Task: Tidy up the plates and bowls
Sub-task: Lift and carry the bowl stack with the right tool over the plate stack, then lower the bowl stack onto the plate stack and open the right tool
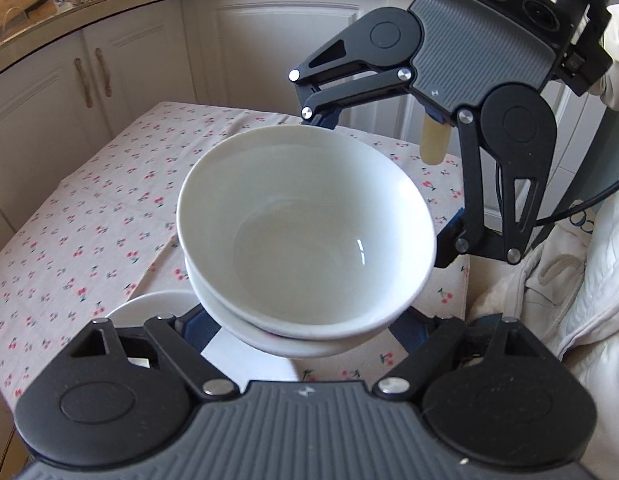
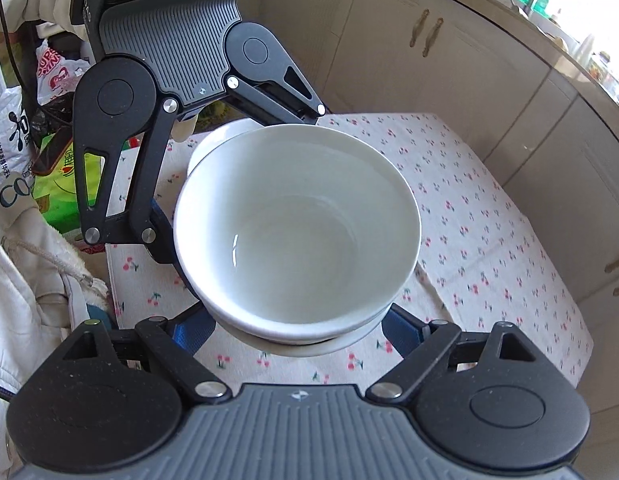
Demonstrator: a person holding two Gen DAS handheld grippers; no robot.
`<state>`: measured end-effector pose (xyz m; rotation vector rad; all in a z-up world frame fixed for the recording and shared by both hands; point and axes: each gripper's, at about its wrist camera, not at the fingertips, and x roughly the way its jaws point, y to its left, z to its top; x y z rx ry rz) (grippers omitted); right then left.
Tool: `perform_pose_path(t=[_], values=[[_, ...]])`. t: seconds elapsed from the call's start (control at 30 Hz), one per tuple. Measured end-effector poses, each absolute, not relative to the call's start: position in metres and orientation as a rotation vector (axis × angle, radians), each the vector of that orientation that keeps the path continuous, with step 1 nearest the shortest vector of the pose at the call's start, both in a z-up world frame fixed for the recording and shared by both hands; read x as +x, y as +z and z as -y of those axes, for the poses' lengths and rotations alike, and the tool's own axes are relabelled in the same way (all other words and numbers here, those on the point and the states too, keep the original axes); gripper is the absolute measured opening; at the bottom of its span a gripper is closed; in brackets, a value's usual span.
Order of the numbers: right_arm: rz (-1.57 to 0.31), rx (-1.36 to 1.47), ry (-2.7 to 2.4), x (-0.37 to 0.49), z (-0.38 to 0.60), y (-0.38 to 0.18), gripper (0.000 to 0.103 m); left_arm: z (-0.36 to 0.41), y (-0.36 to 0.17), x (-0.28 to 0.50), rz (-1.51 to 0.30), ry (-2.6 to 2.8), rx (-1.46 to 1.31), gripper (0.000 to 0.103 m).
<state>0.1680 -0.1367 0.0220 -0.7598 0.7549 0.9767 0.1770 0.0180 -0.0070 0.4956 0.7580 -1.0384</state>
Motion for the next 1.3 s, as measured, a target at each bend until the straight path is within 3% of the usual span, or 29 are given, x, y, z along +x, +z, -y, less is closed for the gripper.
perform_pose_path(t=[0.7,1.3], values=[[-0.708,-0.888,1.123,0.209,0.043,0.004,0.093,-0.098,-0.015,0.185,-0.801,-0.852,0.391,0.088],[-0.76,-0.87,1.127,0.236,0.034,-0.013,0.093,-0.107,-0.027,0.2,-0.843,-0.846,0.338,0.088]])
